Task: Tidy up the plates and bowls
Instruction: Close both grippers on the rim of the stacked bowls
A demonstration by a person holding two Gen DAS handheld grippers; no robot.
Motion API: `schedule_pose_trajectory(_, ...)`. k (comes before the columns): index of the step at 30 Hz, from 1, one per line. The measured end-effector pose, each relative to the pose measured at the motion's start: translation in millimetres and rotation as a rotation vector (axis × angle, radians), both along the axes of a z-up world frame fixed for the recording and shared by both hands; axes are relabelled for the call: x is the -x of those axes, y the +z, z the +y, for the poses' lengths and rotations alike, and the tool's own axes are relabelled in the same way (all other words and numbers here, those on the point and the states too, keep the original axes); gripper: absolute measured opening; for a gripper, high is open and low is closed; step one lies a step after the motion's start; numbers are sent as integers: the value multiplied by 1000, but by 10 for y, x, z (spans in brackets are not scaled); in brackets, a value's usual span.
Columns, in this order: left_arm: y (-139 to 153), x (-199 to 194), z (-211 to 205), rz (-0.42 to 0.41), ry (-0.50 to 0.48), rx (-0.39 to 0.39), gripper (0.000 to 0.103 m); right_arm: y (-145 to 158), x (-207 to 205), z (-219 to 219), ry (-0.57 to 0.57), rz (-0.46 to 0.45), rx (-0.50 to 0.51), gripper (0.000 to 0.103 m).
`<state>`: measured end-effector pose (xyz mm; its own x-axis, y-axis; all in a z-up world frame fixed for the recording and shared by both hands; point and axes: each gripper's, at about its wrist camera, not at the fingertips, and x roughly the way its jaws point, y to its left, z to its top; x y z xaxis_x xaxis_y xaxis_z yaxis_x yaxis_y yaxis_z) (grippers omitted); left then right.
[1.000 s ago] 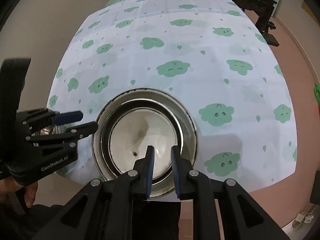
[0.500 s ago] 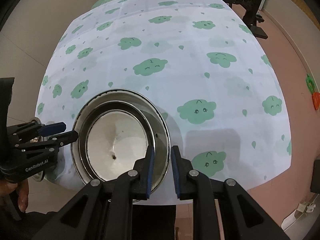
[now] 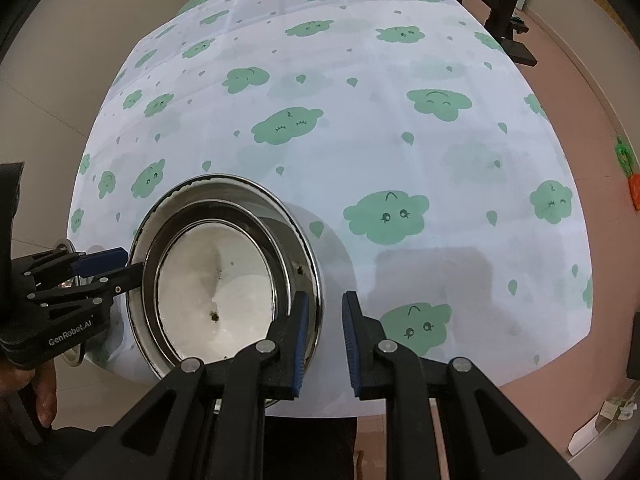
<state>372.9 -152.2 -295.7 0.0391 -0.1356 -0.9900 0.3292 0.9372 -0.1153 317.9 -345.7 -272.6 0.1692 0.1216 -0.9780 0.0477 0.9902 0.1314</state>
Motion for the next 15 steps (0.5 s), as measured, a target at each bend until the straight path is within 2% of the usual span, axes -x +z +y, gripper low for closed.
schedule_pose_trajectory(4, -64, -1, -18, 28, 0, 2, 31, -31, -10, -22, 1, 6, -10, 19)
schedule_pose_trajectory(8, -53, -21, -20, 20, -2, 0, 30, -80, -17, 3, 15, 19, -11, 19)
schedule_pose_trajectory(13, -52, 22, -99, 32, -40, 21, 6, -123, -33, 5, 24, 35, -16, 17)
schedule_pose_trajectory(15, -47, 33, -130, 28, -55, 15, 4, -119, -44, 46, 41, 36, -22, 8)
